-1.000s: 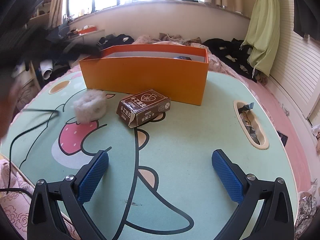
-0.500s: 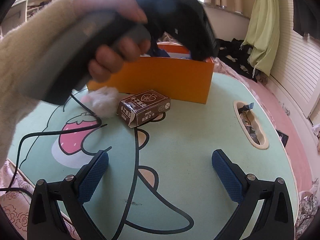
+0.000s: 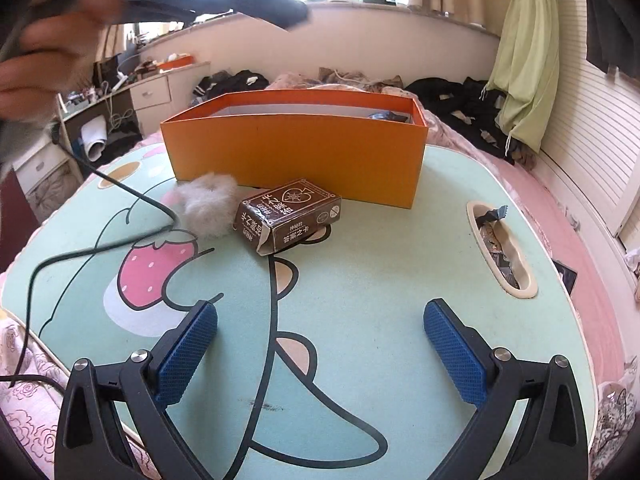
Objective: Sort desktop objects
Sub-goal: 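Grasp the black lace cloth inside the box with the left gripper, then lift the black cloth out and set it beside the pompom with the left gripper, then move the right gripper over the orange box, then grasp the white figurine keychain with the right gripper, then lift the keychain out and place it beside the carton with the right gripper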
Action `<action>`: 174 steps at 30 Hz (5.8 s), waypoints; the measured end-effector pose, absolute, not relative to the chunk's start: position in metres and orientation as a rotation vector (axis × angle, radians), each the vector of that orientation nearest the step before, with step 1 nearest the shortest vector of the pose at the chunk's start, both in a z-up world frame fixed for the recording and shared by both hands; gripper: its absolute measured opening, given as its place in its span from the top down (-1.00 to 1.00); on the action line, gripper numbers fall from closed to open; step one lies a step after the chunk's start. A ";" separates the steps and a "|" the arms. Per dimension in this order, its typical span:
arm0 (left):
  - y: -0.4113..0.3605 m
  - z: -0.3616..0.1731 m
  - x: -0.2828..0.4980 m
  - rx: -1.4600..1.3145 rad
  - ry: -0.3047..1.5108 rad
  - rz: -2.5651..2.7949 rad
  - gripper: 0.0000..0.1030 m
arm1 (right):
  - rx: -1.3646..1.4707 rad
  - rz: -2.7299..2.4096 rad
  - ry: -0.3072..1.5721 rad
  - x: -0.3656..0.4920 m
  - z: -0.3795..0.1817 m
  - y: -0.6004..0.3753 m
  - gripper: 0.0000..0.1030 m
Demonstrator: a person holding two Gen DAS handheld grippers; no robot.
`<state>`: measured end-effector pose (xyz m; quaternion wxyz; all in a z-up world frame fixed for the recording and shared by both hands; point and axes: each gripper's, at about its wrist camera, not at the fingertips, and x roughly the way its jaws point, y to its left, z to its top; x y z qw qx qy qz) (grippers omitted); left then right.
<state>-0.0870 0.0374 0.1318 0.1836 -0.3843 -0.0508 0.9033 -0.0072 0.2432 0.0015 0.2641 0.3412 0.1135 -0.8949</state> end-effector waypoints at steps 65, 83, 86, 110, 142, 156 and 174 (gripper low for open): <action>0.001 0.022 0.030 -1.231 -0.122 2.670 -0.53 | 0.918 -2.421 0.298 -0.010 -0.002 0.242 -1.00; 0.018 -0.006 0.042 -1.252 0.054 2.718 -1.00 | 0.915 -2.424 0.297 -0.011 -0.002 0.245 -1.00; 0.018 -0.006 0.042 -1.253 0.053 2.718 -1.00 | 0.915 -2.424 0.297 -0.012 -0.002 0.245 -1.00; 0.019 -0.005 0.041 -1.253 0.049 2.718 -0.99 | 0.930 -2.340 -0.009 -0.093 0.094 0.230 0.07; 0.021 -0.004 0.042 -1.245 0.041 2.717 -0.99 | 0.876 -2.338 0.066 -0.095 0.116 0.220 0.15; 0.022 -0.004 0.042 -1.244 0.041 2.718 -0.99 | 1.079 -2.356 0.034 -0.086 0.036 0.252 -0.15; 0.023 -0.004 0.042 -1.244 0.045 2.719 -1.00 | 0.914 -2.427 0.258 -0.009 0.003 0.271 -0.76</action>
